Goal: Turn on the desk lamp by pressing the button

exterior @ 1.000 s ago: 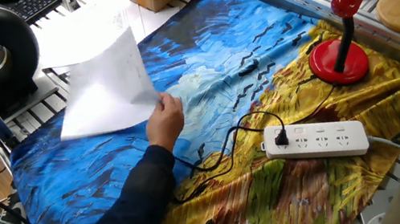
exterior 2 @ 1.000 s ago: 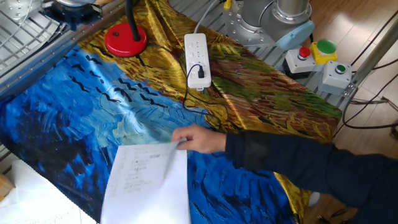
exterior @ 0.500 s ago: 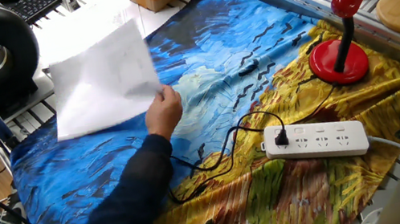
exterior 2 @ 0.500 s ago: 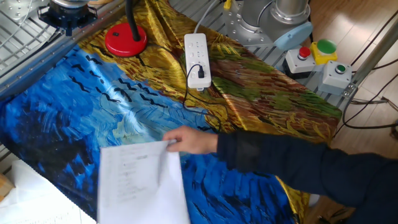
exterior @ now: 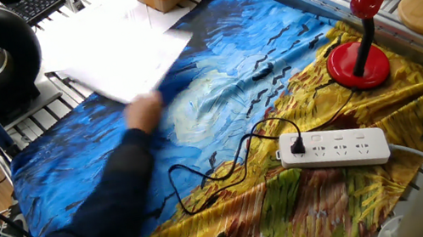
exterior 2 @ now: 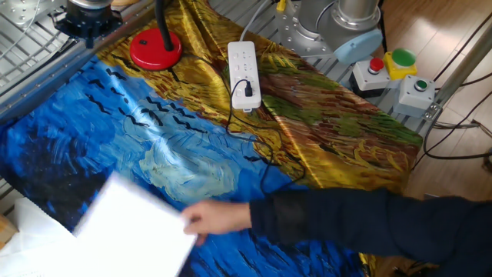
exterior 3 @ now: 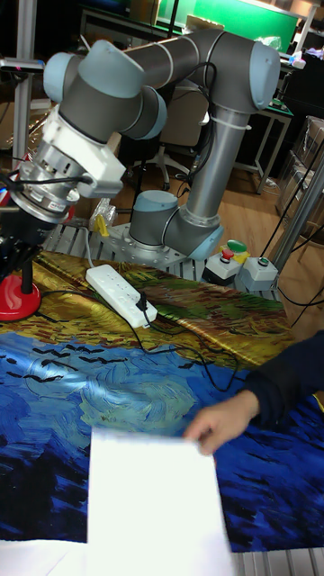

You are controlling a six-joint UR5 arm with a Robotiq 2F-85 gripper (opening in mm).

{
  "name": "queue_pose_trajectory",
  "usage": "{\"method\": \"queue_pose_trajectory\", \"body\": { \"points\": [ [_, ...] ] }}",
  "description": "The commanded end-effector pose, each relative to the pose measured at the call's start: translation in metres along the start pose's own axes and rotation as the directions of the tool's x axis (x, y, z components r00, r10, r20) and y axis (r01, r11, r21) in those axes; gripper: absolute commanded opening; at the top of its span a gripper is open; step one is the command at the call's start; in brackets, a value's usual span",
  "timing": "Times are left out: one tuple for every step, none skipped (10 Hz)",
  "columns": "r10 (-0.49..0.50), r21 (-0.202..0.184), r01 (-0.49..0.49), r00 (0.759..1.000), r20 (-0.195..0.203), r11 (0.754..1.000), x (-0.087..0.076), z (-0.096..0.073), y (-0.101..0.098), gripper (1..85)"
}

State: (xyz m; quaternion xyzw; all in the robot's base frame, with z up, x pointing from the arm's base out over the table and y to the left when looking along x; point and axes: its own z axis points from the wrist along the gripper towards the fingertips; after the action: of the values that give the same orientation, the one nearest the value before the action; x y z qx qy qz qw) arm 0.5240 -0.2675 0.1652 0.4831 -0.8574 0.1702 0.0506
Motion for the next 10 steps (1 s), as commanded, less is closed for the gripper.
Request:
{"method": "queue_pose_trajectory", "body": {
  "points": [
    [0.075,-0.129,-0.076,0.997,-0.016,0.989,0.008,0.002,0.036,1.3],
    [0.078,-0.124,-0.084,0.996,-0.051,0.989,0.017,0.002,0.035,1.3],
    [0.082,-0.104,-0.089,0.994,-0.069,0.991,0.022,0.002,0.030,1.3],
    [0.096,-0.108,-0.104,0.993,-0.073,0.989,0.022,0.002,0.032,1.3],
    [0.120,-0.131,-0.132,0.988,-0.096,0.983,0.026,0.001,0.039,1.3],
    [0.147,-0.160,-0.167,0.980,-0.134,0.973,0.034,-0.002,0.049,1.3],
    [0.160,-0.156,-0.188,0.971,-0.176,0.970,0.044,-0.003,0.050,1.3],
    [0.172,-0.140,-0.203,0.963,-0.206,0.969,0.052,-0.004,0.048,1.3],
    [0.180,-0.141,-0.212,0.961,-0.208,0.967,0.052,-0.004,0.049,1.3],
    [0.178,-0.138,-0.209,0.962,-0.207,0.968,0.052,-0.004,0.048,1.3]
  ]
}}
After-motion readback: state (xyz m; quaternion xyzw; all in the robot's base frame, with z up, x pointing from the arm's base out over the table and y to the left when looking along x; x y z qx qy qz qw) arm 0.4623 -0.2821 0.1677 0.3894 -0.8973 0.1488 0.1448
